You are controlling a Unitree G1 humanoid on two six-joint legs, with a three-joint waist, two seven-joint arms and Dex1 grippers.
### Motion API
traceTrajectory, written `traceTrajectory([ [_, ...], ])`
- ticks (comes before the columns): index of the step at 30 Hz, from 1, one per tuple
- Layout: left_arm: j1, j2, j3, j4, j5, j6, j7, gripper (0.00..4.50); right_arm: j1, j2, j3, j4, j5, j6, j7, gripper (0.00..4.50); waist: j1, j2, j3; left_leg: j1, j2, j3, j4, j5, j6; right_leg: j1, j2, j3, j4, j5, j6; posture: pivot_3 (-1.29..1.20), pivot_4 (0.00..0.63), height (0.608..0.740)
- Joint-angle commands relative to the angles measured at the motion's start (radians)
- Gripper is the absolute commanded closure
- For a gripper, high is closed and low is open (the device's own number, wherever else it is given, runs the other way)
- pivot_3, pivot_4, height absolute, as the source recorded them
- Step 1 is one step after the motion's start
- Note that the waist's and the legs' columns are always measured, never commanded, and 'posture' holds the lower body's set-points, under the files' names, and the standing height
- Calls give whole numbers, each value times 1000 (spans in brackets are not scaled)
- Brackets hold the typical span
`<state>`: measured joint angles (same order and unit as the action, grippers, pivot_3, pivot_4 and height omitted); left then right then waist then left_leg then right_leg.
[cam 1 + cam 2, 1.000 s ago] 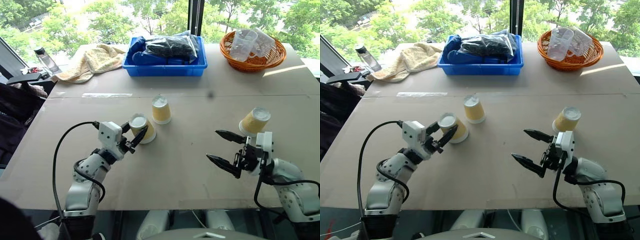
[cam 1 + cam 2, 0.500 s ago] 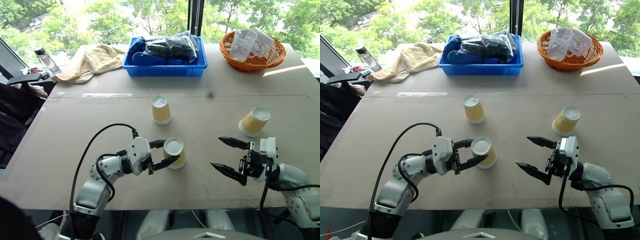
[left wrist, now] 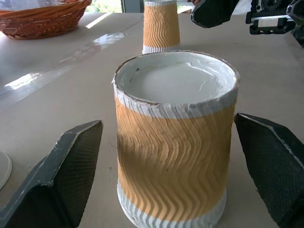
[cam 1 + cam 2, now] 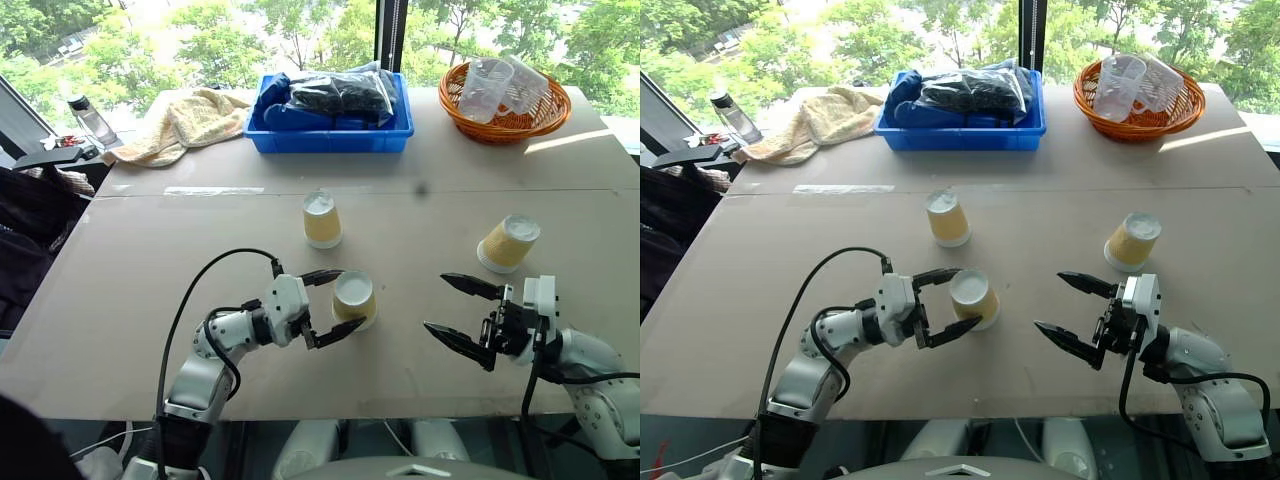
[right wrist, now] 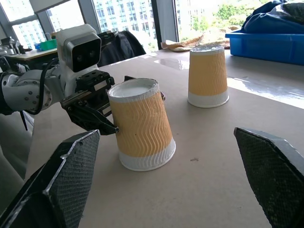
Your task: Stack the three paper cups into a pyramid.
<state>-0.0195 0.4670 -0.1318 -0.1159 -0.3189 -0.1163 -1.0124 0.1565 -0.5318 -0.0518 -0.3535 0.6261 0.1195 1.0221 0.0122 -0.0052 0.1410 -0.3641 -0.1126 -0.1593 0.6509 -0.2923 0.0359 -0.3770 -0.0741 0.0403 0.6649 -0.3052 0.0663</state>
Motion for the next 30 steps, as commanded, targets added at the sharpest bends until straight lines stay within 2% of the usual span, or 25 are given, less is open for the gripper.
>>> traceTrajectory([
  [1,38,31,52,-122,-84,15,-15,86,-17,5,-11,-36,15,-11,3,0,0,0,0,0,0,0,0,0,0,0,0,0,0,0,0,0,150,740],
  [5,101,108,171,-295,-228,131,15,86,-78,27,12,-2,-27,-23,-22,0,-4,0,0,0,1,0,0,0,0,0,0,0,0,0,0,0,150,740],
  [8,163,184,337,-362,-325,202,39,86,-152,55,42,33,-63,-6,-59,0,-5,0,0,1,1,0,0,0,0,0,1,0,1,0,0,0,150,740],
  [11,240,261,522,-355,-425,264,3,86,-266,103,84,84,-106,53,-140,0,-22,0,1,1,2,0,0,0,0,0,1,0,1,0,0,0,150,740],
  [16,289,353,756,-265,-530,356,-55,86,-519,208,200,251,-253,115,-253,0,-31,1,2,0,2,1,0,0,0,-2,2,0,1,0,-1,0,150,740],
  [23,329,397,922,-223,-575,450,-86,86,-848,392,282,565,-366,111,-309,0,-39,1,3,-1,3,1,-2,0,-1,-3,3,0,-1,1,-2,0,150,740],
  [30,320,395,942,-225,-564,486,-84,86,-990,501,301,791,-418,31,-269,0,-57,2,3,-1,3,1,-2,0,-1,-5,3,0,0,1,-2,0,150,740],
])
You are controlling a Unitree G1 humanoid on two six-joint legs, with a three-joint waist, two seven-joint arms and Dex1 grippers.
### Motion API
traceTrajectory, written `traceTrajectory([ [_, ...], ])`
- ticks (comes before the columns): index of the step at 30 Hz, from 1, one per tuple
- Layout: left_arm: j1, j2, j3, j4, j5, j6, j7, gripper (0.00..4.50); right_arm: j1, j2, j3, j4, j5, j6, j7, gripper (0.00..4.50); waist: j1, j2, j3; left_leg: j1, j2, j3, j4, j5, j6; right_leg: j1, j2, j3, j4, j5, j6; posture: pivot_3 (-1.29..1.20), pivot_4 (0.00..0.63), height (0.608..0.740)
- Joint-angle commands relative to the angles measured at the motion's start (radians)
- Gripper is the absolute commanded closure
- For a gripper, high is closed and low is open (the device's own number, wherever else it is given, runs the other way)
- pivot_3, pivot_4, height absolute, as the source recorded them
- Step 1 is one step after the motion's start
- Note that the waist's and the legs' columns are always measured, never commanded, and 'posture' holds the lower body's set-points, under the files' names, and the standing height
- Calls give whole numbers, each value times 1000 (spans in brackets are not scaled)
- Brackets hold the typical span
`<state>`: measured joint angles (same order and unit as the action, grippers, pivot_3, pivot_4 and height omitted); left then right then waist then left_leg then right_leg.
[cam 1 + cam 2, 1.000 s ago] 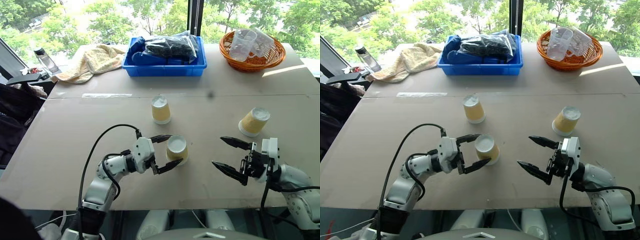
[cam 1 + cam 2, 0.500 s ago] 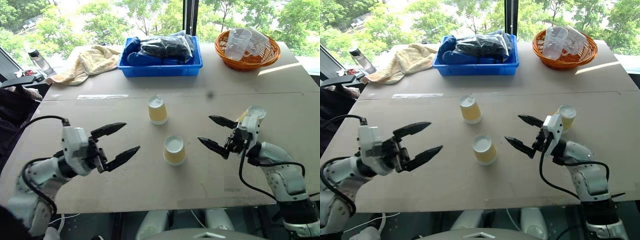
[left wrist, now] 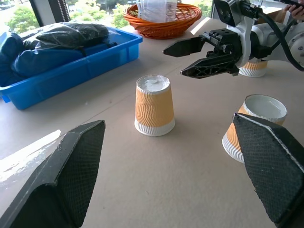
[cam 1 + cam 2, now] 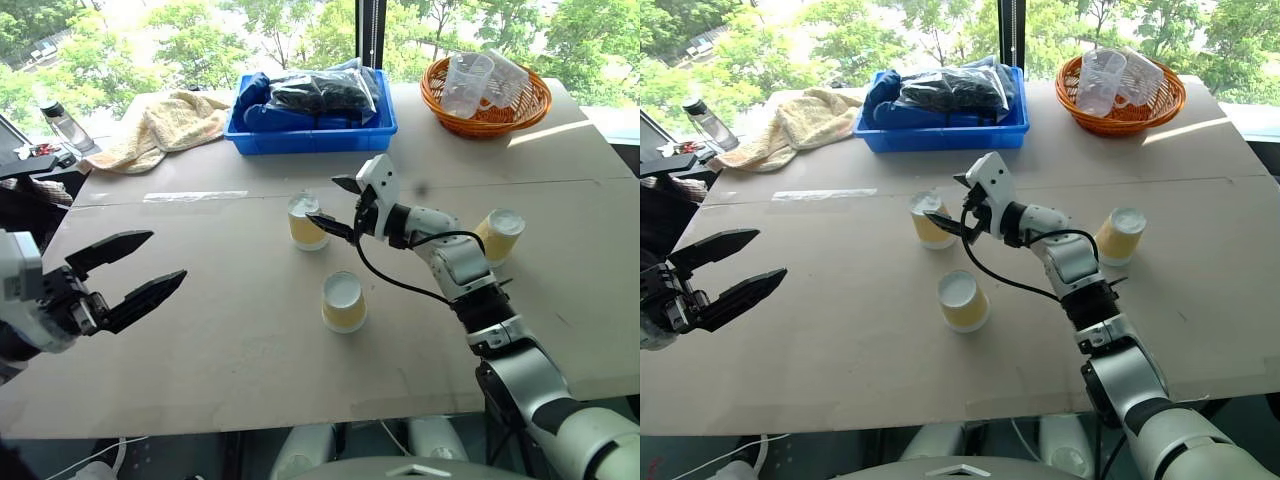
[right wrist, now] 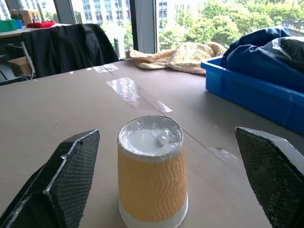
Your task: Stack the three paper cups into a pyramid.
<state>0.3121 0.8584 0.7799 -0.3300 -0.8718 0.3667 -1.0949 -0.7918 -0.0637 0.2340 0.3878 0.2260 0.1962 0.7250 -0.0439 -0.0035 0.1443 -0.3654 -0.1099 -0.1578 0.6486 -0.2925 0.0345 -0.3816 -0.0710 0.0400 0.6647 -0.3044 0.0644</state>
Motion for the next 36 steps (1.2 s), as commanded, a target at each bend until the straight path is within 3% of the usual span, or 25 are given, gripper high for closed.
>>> traceTrajectory([
  [1,-12,0,31,-15,-10,5,-1,86,-57,49,15,73,-22,-52,31,0,-2,0,0,0,0,0,0,0,0,0,0,0,0,0,0,0,150,740],
  [21,28,-5,74,-59,-78,127,-4,86,-241,207,-31,488,-128,-239,-2,0,-31,1,1,0,0,2,1,0,-1,-5,0,0,7,0,0,0,150,740],
  [24,23,-6,75,-57,-82,136,-7,0,-243,214,-45,498,-129,-250,-7,767,-31,1,1,0,0,2,1,0,-1,-5,0,0,8,0,0,0,150,740],
  [27,19,-4,67,-54,-73,139,-11,0,-242,211,-37,507,-148,-258,-1,2208,-32,1,1,0,0,3,1,0,-2,-6,0,1,10,0,0,0,150,740],
  [28,15,-4,63,-53,-69,139,-12,0,-242,211,-36,512,-154,-260,-4,2375,-32,1,1,0,0,4,1,0,-2,-7,0,1,11,0,0,0,150,740],
  [33,-4,-4,42,-52,-59,140,-15,0,-225,205,-42,487,-153,-262,12,2374,-31,1,1,0,0,4,1,1,-2,-7,0,1,12,0,-1,0,150,740],
  [36,-21,-2,17,-69,-64,150,-11,0,-202,159,-79,363,-100,-211,49,2374,-29,1,1,0,0,4,1,1,-2,-7,0,1,13,0,-1,0,150,740],
])
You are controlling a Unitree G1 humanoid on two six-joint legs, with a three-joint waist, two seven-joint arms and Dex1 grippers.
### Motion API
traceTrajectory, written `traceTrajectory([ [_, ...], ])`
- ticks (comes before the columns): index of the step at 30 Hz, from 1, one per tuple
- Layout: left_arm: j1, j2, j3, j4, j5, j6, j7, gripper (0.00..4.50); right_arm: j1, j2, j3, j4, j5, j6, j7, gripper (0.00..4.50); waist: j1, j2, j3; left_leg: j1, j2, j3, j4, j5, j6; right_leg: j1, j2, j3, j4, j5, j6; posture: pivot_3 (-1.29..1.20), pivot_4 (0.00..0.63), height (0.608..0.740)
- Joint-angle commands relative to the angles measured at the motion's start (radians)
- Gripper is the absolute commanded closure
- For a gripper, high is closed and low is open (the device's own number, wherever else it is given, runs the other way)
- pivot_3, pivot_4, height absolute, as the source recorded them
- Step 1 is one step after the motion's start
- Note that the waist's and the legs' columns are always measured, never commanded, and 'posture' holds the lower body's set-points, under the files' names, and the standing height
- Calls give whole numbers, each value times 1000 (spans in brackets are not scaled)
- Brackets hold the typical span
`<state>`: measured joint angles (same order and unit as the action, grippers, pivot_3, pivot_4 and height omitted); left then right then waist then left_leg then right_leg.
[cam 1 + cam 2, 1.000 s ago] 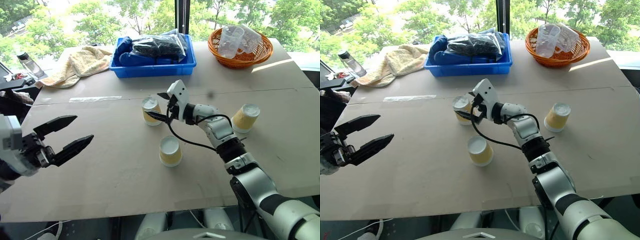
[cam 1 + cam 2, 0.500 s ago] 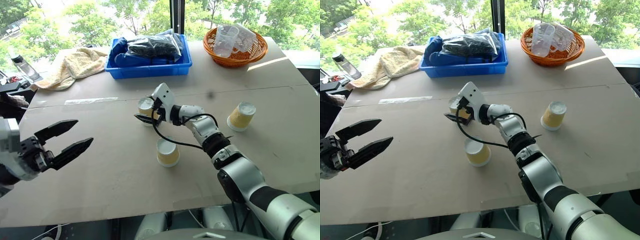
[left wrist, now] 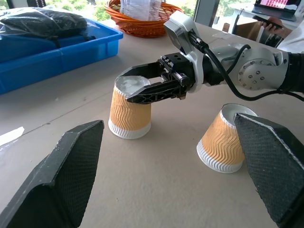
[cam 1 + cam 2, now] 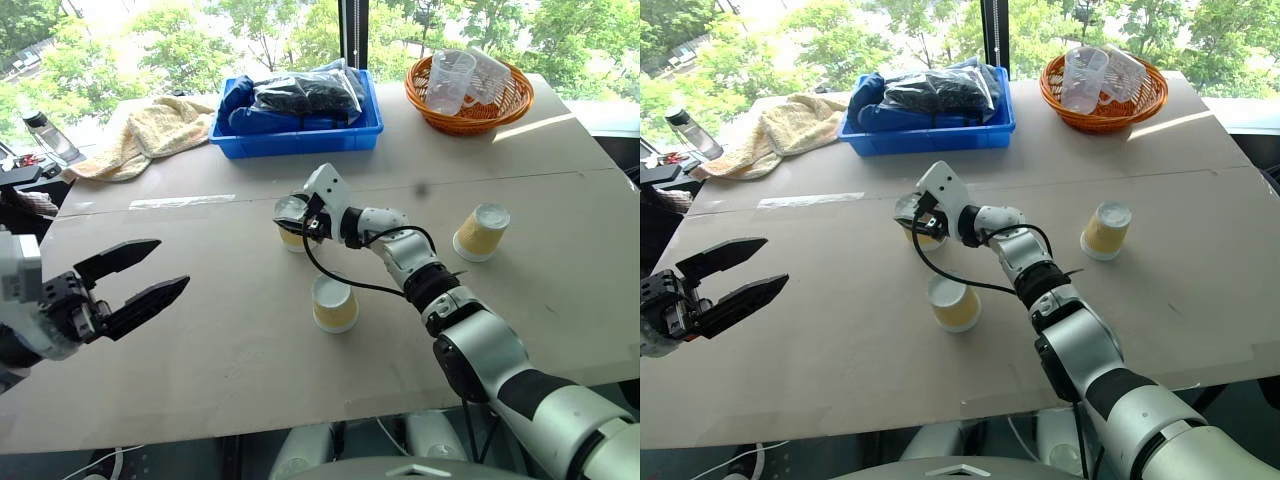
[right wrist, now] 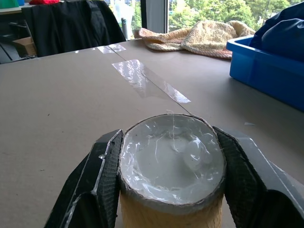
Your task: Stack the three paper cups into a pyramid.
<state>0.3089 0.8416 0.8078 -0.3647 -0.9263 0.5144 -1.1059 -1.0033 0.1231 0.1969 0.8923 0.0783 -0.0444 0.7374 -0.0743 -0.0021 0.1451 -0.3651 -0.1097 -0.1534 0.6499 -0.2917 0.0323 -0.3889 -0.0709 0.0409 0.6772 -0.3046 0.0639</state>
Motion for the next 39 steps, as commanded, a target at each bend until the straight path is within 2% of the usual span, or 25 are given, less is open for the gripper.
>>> traceTrajectory([
  [1,-24,16,-22,-40,-10,5,1,0,21,-48,-54,-197,68,61,52,2374,4,0,0,0,0,0,0,0,0,0,0,0,0,0,0,0,150,740],
  [3,-34,17,-39,-54,-11,9,2,0,51,-85,-64,-299,96,121,78,2374,6,0,0,-3,0,-1,1,0,0,-2,-1,0,0,0,0,0,150,740],
  [6,-64,42,-154,-112,29,-4,-23,0,162,-224,-72,-533,131,225,144,2374,18,-1,-1,-5,0,-2,2,0,0,-3,-1,0,0,0,0,0,150,740],
  [9,-128,71,-241,-134,7,14,-49,0,272,-336,-85,-708,179,328,182,2374,23,-1,-1,-7,0,-2,2,0,0,-4,-2,0,-1,0,0,0,150,740],
  [12,-226,113,-327,-98,21,14,-103,0,420,-457,-89,-901,255,435,253,2374,18,0,0,-11,1,-1,2,0,0,-9,-1,0,1,0,0,0,150,740],
  [16,-328,151,-413,-24,56,2,-179,0,569,-555,-91,-1062,309,505,281,2374,3,1,0,-16,1,4,2,0,0,-15,-2,1,2,1,-1,0,150,740],
  [26,-508,173,-576,102,147,-46,-351,0,786,-607,-35,-1231,313,407,293,2374,16,0,0,-15,2,4,3,0,0,-16,-2,1,2,1,-1,0,150,740],
  [39,-602,164,-649,142,185,-49,-421,0,819,-605,5,-1241,337,339,310,2374,19,0,-1,-15,2,4,4,0,0,-16,-1,0,3,2,-2,0,150,740],
])
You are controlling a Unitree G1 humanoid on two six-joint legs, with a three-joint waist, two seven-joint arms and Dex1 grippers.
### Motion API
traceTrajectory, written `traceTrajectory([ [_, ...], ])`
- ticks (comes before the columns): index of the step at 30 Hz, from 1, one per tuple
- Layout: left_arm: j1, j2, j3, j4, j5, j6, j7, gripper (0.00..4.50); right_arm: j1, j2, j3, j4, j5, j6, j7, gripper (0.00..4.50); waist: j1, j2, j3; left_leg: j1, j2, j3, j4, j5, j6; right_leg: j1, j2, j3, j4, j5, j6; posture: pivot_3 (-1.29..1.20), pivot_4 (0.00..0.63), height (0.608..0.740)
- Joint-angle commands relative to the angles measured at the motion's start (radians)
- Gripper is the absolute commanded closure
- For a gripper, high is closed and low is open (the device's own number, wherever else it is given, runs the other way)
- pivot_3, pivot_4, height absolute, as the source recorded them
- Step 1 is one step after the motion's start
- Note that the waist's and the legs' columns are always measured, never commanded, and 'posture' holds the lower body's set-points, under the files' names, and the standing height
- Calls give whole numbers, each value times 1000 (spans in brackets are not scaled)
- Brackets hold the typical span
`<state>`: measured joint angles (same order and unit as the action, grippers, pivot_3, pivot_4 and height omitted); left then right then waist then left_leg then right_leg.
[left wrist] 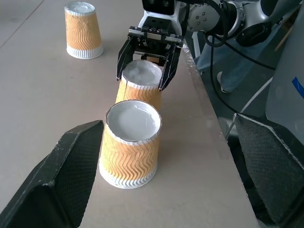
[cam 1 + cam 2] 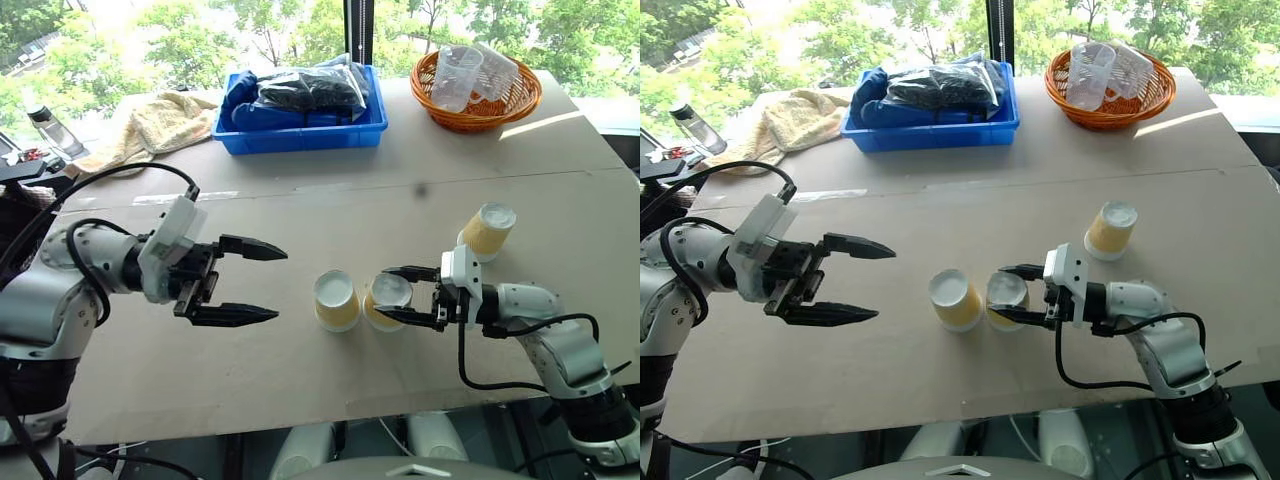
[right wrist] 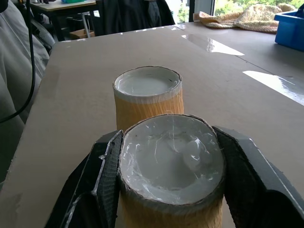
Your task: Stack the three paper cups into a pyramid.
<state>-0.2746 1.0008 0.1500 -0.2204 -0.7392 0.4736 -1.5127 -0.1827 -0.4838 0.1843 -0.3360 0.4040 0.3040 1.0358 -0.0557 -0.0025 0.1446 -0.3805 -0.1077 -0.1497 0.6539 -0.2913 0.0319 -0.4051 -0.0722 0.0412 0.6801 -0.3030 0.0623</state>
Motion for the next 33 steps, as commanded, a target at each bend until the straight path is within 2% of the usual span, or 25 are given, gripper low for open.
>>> traceTrajectory([
  [1,-21,5,8,-2,-1,-8,-15,0,-2,-4,26,-8,5,-9,17,2374,0,0,0,0,0,0,0,0,0,0,0,0,0,0,0,0,150,740],
  [5,-25,5,7,-1,3,-7,-19,0,-5,-14,34,7,7,4,23,2374,1,0,0,0,0,0,1,0,0,0,0,0,0,0,0,0,150,740],
  [7,-26,6,7,0,6,-7,-21,0,-13,-21,21,6,27,44,14,1360,1,0,0,0,0,0,1,0,0,0,0,0,0,0,0,0,150,740],
  [8,-25,5,7,0,7,-7,-22,0,-20,-25,8,4,35,51,9,1190,2,0,0,0,0,0,1,0,0,0,0,0,0,0,0,0,150,740],
  [10,-24,4,6,0,9,-8,-24,0,-29,-32,-25,-5,61,67,3,244,4,0,0,0,0,0,1,0,0,0,0,0,0,0,0,0,150,740],
  [11,-24,3,4,1,10,-9,-25,0,-29,-40,-39,-14,75,76,5,63,5,0,0,0,0,0,1,0,0,0,0,0,0,0,0,0,150,740],
  [17,-68,-12,-12,23,15,-11,-28,0,27,-78,-140,-112,191,132,-21,63,16,0,0,-1,0,-1,2,0,0,0,0,-1,0,0,0,0,150,740],
  [21,-153,-67,-11,33,-56,60,17,0,87,-41,-268,-195,248,120,-151,63,21,-1,0,-3,0,-3,5,0,0,1,0,-2,1,0,0,0,150,740],
  [26,-291,-167,-63,54,-49,78,70,0,77,-15,-431,-152,135,49,-373,63,23,-1,0,-4,-1,-3,14,0,0,1,0,-2,6,1,2,0,150,740],
  [29,-356,-210,-106,83,-33,93,77,0,71,-16,-459,-64,27,-14,-456,63,24,-1,0,-2,-2,-1,16,0,0,2,0,-1,11,2,2,0,150,740],
  [33,-393,-227,-153,119,14,83,71,0,77,-15,-445,4,-34,-58,-488,63,13,-1,0,0,-2,3,15,0,0,0,1,1,16,2,2,0,150,740],
])
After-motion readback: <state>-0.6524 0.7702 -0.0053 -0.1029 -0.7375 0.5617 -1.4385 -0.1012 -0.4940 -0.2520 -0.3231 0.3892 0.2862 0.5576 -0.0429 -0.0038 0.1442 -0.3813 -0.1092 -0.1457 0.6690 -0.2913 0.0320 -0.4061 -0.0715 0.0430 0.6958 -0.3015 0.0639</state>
